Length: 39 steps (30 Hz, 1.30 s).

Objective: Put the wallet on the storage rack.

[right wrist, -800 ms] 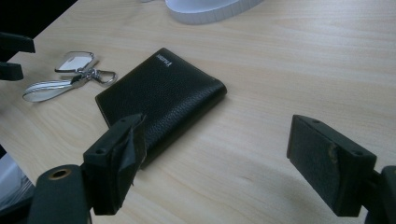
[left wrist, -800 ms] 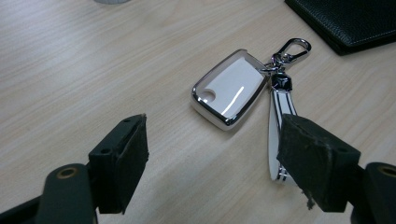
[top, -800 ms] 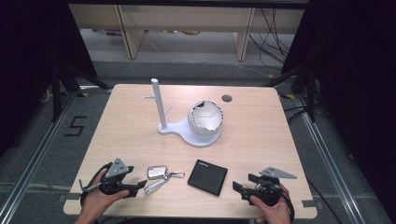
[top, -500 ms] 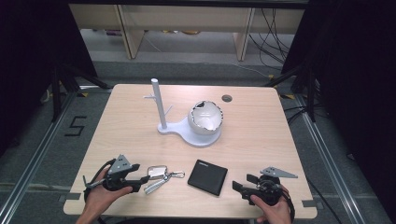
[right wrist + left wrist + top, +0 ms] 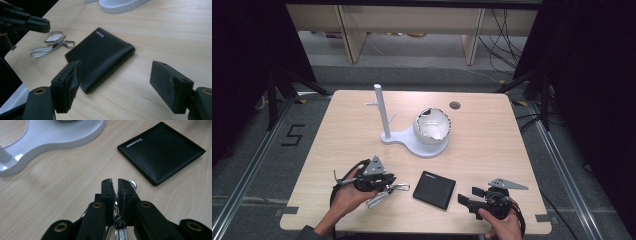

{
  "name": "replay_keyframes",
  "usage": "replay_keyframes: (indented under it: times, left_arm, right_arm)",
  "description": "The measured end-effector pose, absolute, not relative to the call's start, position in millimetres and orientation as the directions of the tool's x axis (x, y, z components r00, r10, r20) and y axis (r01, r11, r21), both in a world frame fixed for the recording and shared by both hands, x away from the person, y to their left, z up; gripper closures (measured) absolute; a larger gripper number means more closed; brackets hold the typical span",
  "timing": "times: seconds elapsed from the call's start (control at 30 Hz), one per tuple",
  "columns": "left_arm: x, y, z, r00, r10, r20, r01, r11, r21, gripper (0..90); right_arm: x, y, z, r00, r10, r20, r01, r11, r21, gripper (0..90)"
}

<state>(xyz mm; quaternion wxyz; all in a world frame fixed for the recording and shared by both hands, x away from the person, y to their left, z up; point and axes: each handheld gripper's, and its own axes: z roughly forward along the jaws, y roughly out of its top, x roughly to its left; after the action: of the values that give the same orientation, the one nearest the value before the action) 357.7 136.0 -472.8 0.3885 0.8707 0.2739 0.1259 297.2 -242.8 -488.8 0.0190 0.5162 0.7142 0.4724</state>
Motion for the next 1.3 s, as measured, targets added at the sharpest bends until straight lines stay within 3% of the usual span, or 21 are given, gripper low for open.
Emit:
replay_keyframes:
  times: [0.07, 0.5, 0.53, 0.6, 0.73, 1.3]
  left_arm:
    - [360.8, 126.0, -472.6, 0.828, 0.560, 0.015, 0.370, -0.567, 0.736, 85.0]
    - [377.1, 79.4, -486.2, 0.870, 0.493, 0.004, 0.370, -0.657, 0.657, 87.7]
    - [377.7, 76.4, -487.6, 0.872, 0.490, 0.004, 0.366, -0.658, 0.658, 87.7]
    - [378.6, 72.4, -488.8, 0.876, 0.482, 0.005, 0.365, -0.669, 0.647, 87.6]
    - [381.2, 67.0, -491.7, 0.879, 0.477, 0.001, 0.368, -0.679, 0.635, 87.3]
    - [375.0, 61.9, -497.0, 0.891, 0.452, -0.023, 0.376, -0.711, 0.594, 88.0]
  right_arm:
    - [300.1, -244.3, -490.7, -0.491, 0.759, 0.428, 0.699, 0.049, 0.714, 26.5]
    - [305.3, -237.6, -494.9, -0.480, 0.744, 0.465, 0.722, 0.034, 0.691, 28.9]
    - [304.2, -235.0, -494.6, -0.443, 0.760, 0.476, 0.745, 0.015, 0.667, 29.0]
    - [306.9, -236.3, -496.3, -0.469, 0.755, 0.458, 0.728, 0.037, 0.685, 29.5]
    - [306.4, -232.2, -496.1, -0.455, 0.734, 0.504, 0.753, 0.014, 0.658, 29.8]
    - [314.9, -233.7, -502.5, -0.464, 0.748, 0.476, 0.747, 0.041, 0.664, 31.8]
